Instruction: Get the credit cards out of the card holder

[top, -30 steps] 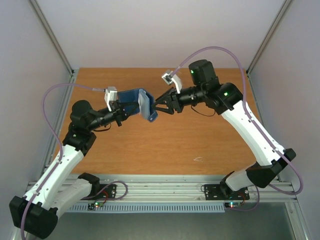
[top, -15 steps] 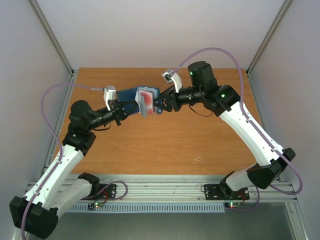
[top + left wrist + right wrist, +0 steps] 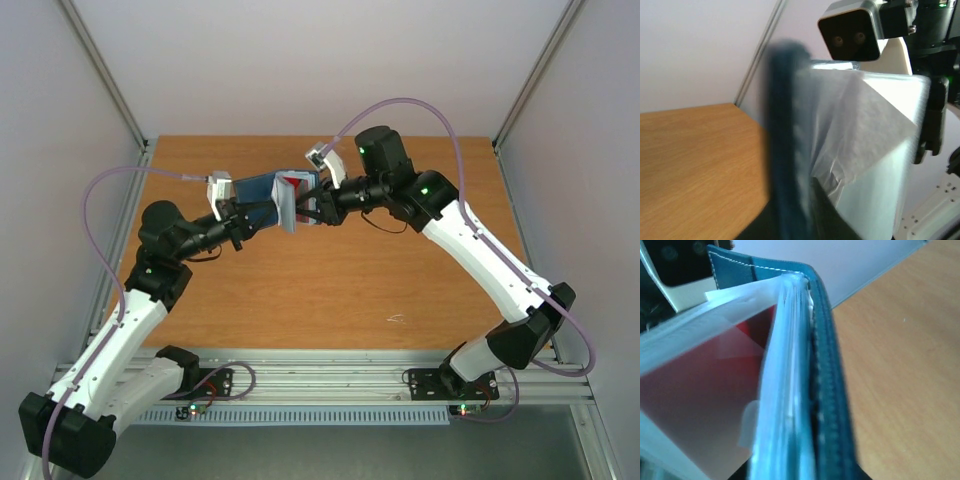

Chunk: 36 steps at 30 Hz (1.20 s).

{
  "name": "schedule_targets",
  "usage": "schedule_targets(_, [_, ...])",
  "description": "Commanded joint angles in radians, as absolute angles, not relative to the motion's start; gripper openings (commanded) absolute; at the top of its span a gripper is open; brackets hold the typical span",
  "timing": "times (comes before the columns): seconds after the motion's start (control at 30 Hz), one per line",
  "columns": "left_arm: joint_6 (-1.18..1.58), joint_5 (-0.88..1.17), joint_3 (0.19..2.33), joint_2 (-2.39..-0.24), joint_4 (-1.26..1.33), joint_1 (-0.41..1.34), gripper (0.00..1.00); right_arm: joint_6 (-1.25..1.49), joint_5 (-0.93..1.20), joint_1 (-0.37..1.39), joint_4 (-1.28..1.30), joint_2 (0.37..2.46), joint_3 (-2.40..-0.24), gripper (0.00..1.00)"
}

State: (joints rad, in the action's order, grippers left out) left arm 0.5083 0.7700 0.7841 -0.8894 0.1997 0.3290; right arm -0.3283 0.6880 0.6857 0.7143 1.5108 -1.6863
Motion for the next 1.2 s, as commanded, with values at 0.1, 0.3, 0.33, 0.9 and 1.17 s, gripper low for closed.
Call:
schedule_targets(0.1, [0.403,0.722,0.779,-0.869,0.197,0.334,0.54,-0.271,0.680,0.689,0.708,1.531,-1.723,0.01])
schedule_targets(0.3, [0.280,0.654,0.797,-0.872,0.138,0.338,0.97,-0.255,0.368,0.745,0.866,1.574,-1.835,0.01])
schedule_targets(0.33, [0.272,0.631,0.803,-0.880,0.126,0.341,0.99,-0.255,0.327,0.763,0.891,1.587,-1.861,0.01])
schedule_targets(0.9, [0.243,0.528,0.822,-0.888,0.068,0.363,0.99,-0.255,0.167,0.841,0.999,1.671,-2.001,0.01])
schedule_targets(1.17, [0.288,0.543,0.826,-0.898,0.088,0.363,1.00,-0.251,0.048,0.876,1.066,1.721,-2.105,0.01])
